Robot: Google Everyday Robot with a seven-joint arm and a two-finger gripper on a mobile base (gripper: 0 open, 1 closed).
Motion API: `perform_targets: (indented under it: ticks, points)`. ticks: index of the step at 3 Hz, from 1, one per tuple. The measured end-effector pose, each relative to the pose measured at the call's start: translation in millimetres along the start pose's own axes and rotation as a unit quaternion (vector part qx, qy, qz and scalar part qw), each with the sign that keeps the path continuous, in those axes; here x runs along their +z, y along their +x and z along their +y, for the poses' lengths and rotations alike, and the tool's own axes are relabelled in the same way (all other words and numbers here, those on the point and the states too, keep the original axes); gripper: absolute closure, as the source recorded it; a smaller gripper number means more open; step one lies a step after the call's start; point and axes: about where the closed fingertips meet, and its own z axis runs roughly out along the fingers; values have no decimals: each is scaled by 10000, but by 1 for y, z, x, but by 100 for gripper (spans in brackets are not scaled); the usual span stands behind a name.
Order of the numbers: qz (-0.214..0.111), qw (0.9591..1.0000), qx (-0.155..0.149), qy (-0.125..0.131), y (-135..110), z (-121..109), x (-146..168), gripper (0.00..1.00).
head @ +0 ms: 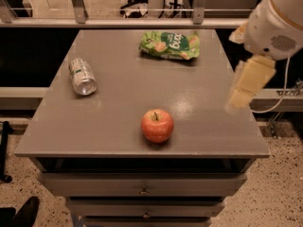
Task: Place 7up can upright
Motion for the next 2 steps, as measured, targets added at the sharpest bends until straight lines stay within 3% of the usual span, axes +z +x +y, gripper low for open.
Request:
perform_targets:
  ticks: [2]
  points:
    - [-519, 9972, 541, -77, -126, -37, 43, 0]
